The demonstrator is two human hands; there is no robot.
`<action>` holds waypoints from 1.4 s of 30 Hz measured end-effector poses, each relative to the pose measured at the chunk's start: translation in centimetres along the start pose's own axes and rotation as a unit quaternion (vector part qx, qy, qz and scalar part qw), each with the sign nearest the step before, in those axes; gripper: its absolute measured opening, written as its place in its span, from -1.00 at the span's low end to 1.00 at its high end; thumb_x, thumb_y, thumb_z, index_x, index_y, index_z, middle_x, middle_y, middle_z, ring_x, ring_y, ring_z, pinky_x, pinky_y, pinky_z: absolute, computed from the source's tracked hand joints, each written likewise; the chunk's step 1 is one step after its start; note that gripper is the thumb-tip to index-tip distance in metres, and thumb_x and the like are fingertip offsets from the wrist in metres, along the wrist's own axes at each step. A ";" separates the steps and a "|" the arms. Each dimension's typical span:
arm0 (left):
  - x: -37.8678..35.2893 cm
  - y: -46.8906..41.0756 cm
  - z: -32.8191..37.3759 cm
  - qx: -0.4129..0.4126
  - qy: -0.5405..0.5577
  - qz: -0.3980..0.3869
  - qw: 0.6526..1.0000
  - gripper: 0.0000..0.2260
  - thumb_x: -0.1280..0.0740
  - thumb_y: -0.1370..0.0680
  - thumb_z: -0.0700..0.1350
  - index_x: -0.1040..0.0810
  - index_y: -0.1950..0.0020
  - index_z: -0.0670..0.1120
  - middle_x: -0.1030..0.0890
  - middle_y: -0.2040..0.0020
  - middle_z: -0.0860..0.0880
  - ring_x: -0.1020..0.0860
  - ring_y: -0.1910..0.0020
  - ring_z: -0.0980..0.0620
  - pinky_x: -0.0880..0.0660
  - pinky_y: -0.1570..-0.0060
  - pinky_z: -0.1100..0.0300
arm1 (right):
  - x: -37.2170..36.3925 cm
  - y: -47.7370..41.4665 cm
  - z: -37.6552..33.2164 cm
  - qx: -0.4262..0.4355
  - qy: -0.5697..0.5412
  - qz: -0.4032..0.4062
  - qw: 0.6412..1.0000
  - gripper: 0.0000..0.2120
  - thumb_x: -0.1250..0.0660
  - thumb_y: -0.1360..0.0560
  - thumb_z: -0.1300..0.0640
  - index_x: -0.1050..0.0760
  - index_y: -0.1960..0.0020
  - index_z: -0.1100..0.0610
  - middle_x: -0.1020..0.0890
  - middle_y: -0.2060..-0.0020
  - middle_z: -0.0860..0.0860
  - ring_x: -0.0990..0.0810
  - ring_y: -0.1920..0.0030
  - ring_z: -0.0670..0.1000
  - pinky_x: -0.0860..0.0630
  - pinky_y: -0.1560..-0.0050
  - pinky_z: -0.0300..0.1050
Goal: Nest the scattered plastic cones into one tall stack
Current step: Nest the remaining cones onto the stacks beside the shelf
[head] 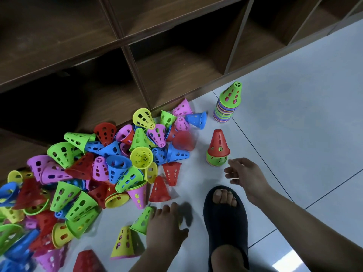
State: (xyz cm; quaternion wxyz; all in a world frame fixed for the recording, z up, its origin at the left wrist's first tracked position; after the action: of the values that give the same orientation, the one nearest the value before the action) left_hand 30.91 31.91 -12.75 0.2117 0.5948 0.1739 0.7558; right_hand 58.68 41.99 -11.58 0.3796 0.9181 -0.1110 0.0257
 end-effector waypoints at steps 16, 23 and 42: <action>5.5 -0.7 -1.4 0.045 0.162 0.091 0.982 -0.78 -0.48 -0.56 -0.03 -0.51 -0.13 0.14 -0.64 -0.06 0.14 -0.66 0.09 0.00 -0.55 0.18 0.21 | -4.8 2.8 -0.6 0.020 0.101 -0.049 0.993 -0.77 -0.39 -0.63 0.06 -0.63 0.04 0.23 -0.72 0.25 0.10 -0.63 0.33 0.03 -0.54 0.28 -0.06; 10.4 -2.4 -2.2 0.049 0.242 0.187 0.951 -0.72 -0.53 -0.52 0.05 -0.46 -0.08 0.16 -0.65 0.07 0.15 -0.62 0.13 0.07 -0.59 0.17 0.08 | -8.8 2.8 -3.4 0.173 0.246 -0.088 0.950 -0.99 -0.40 -0.63 0.07 -0.58 -0.03 -0.01 -0.71 0.27 0.00 -0.68 0.33 -0.03 -0.58 0.24 -0.12; 14.3 -2.6 -3.6 0.043 0.337 0.237 0.910 -0.74 -0.60 -0.51 0.02 -0.58 -0.10 0.14 -0.67 -0.01 0.26 -0.61 -0.05 0.31 -0.57 -0.05 0.24 | -16.0 2.2 -4.1 0.318 0.372 -0.146 0.860 -0.85 -0.32 -0.68 -0.01 -0.58 0.03 -0.02 -0.63 0.27 -0.13 -0.60 0.23 -0.06 -0.57 0.09 0.02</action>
State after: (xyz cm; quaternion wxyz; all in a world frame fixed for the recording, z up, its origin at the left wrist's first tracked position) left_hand 24.81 41.60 -3.11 -0.0702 0.3373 0.1208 0.9310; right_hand 42.77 46.32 -9.27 0.0793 0.9169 0.1877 0.3433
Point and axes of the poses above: each hand's wrist, its own y-axis away from the middle knuckle, its own x-axis out of the back of the hand, z = x × y, the point moved 10 cm from there along -y, towards the middle knuckle
